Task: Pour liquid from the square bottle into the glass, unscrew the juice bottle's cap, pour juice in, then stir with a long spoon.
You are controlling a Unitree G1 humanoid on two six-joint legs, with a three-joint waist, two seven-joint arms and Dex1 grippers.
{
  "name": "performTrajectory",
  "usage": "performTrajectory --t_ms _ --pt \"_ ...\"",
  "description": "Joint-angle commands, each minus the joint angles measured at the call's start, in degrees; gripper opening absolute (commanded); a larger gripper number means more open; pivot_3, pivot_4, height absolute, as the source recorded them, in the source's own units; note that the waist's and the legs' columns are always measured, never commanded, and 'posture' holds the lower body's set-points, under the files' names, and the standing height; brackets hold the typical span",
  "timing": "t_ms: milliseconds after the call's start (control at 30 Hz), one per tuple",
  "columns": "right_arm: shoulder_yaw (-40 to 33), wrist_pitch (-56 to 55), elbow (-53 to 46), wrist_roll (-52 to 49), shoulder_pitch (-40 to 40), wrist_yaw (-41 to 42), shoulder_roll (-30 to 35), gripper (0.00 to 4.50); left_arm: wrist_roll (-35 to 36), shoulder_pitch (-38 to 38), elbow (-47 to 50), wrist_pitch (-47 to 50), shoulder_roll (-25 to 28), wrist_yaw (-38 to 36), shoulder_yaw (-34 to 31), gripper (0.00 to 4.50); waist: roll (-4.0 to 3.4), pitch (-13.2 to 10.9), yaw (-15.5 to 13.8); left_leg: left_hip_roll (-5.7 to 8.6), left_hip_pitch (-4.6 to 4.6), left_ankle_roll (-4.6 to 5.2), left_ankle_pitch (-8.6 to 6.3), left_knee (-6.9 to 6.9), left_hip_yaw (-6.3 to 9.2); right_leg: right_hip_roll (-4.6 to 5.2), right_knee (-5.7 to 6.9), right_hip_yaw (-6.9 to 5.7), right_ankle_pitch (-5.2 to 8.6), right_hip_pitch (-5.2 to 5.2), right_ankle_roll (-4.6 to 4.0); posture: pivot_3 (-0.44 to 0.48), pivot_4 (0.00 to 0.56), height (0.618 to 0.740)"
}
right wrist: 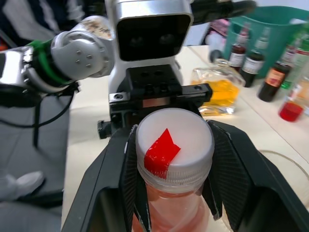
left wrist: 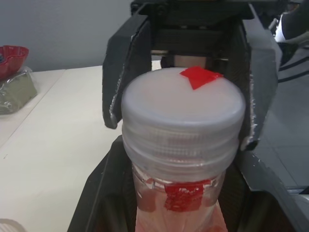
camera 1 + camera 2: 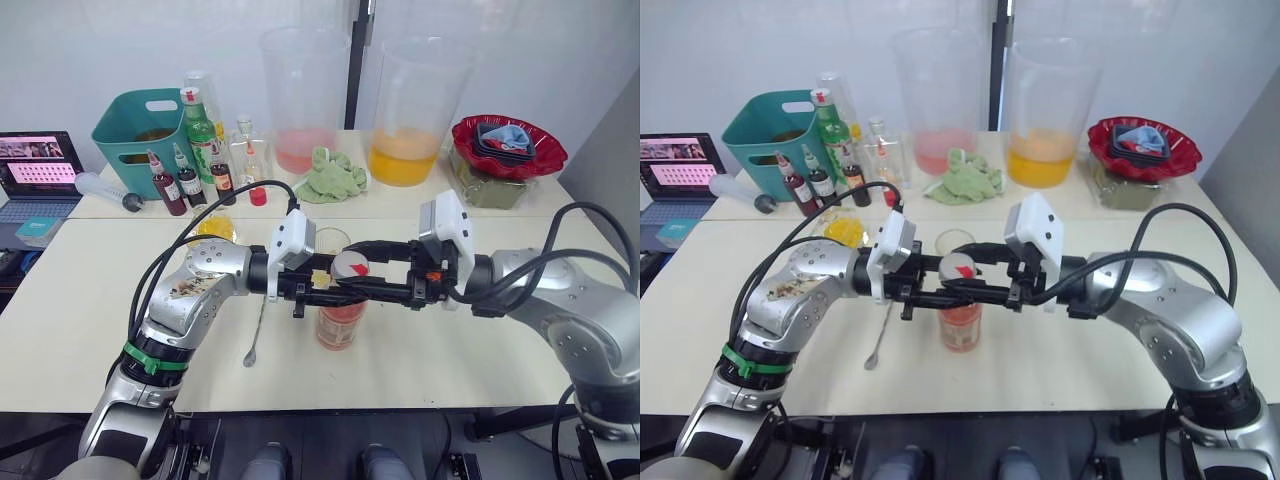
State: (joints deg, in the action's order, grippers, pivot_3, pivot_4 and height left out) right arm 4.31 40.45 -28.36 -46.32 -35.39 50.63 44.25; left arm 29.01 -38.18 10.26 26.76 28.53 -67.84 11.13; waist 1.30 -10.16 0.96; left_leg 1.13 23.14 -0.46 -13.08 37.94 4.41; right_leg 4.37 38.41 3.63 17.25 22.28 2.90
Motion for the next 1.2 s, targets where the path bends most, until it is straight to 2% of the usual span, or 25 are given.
performTrajectory --t_ms 33,200,300,400,433,500,567,633,767,833,1000,1200 --pt "2.60 -5.15 5.76 1.30 -4.62 15.74 1.21 1.70 -1.68 0.85 -1.42 -0.63 2.32 -0.77 -0.43 1.63 0.00 0.00 0.10 0.00 -0.01 0.00 0.00 0.00 0.00 0.00 0.00 0.00 0.00 -0.01 0.00 0.000 0.150 0.740" --pt "6.10 -9.96 15.18 5.03 -12.18 28.11 -0.81 1.70 -1.48 0.98 -1.65 -0.96 2.58 -0.83 -0.18 1.63 0.00 0.00 0.16 -0.01 0.01 0.01 -0.01 0.00 0.01 0.00 0.02 -0.01 0.00 0.03 0.00 0.000 0.150 0.740" --pt "7.89 -11.15 21.61 8.56 -17.07 30.94 -2.57 1.70 -1.23 0.98 -1.78 -1.00 2.48 -1.05 0.20 1.63 0.00 0.00 0.29 0.00 0.01 0.01 -0.01 0.00 0.01 0.01 0.02 -0.01 0.00 0.05 -0.01 0.000 0.150 0.740" --pt "6.46 -10.15 24.19 9.23 -18.83 31.66 -2.80 1.70 -1.41 0.66 -2.50 -1.38 2.22 -1.12 0.48 1.63 0.00 0.00 0.15 -0.01 0.01 0.01 -0.01 0.00 0.03 0.01 0.04 -0.02 -0.01 0.07 -0.01 0.000 0.150 0.740" --pt "5.70 -9.31 24.12 8.84 -18.93 31.58 -2.51 2.74 -1.40 0.54 -2.74 -1.48 2.11 -1.13 0.53 1.63 0.00 0.00 0.07 -0.03 0.02 0.01 -0.01 0.00 0.04 0.04 0.06 -0.02 -0.01 0.07 -0.01 0.000 0.150 0.740" --pt "3.86 -7.27 22.63 7.43 -18.43 31.21 -1.33 3.37 -1.52 0.35 -3.22 -1.83 1.86 -1.23 0.69 1.63 0.00 0.00 -0.07 -0.03 0.02 0.01 -0.01 0.00 0.05 0.06 0.06 -0.01 -0.01 0.06 -0.01 0.000 0.150 0.740" --pt "-1.14 -5.29 18.67 4.75 -15.02 26.22 -1.18 4.04 -1.34 0.10 -4.08 -2.85 1.57 -2.33 0.77 1.63 0.00 0.00 -0.15 -0.03 0.02 0.01 -0.01 0.00 0.06 0.06 0.06 -0.02 -0.01 0.05 -0.01 0.000 0.150 0.740" --pt "-4.04 -3.85 15.51 3.58 -11.91 22.90 -1.03 4.04 -1.44 -0.18 -4.84 -3.48 1.39 -2.80 0.83 1.63 0.01 0.01 -0.17 -0.06 0.00 0.01 -0.01 0.00 0.09 0.04 0.09 -0.04 -0.01 0.04 -0.01 0.000 0.150 0.740" --pt "-8.43 0.00 3.35 1.44 -2.23 10.00 -3.31 4.04 -2.06 -1.11 -6.97 -4.63 0.60 -3.36 1.16 1.63 0.00 0.02 0.00 -0.05 -0.03 0.01 -0.01 0.00 0.07 0.05 0.16 -0.02 -0.01 0.04 -0.02 0.000 0.150 0.740" --pt "-8.86 1.12 -1.17 1.53 0.12 3.88 -5.03 4.04 -2.16 -1.53 -7.86 -5.11 0.11 -3.61 1.43 1.63 -0.01 0.02 0.21 -0.04 -0.04 0.01 -0.01 0.00 0.05 0.04 0.22 0.02 -0.01 0.05 -0.02 0.000 0.150 0.740" --pt "-9.50 4.99 -6.79 1.95 2.64 -8.04 -7.00 4.04 -2.59 -2.54 -9.91 -6.18 -1.31 -4.28 2.09 1.63 -0.01 0.03 -0.19 -0.02 -0.14 -0.04 0.05 0.01 0.06 0.05 0.26 0.03 -0.01 -0.03 -0.01 0.000 0.150 0.740" --pt "-8.05 8.67 -10.35 0.65 3.63 -14.96 -7.60 4.04 -2.99 -3.40 -11.36 -6.98 -1.98 -4.82 2.29 1.63 -0.01 0.03 -0.20 0.03 -0.11 -0.03 0.07 0.05 0.06 0.05 0.23 0.03 -0.01 -0.03 -0.01 0.000 0.150 0.740"
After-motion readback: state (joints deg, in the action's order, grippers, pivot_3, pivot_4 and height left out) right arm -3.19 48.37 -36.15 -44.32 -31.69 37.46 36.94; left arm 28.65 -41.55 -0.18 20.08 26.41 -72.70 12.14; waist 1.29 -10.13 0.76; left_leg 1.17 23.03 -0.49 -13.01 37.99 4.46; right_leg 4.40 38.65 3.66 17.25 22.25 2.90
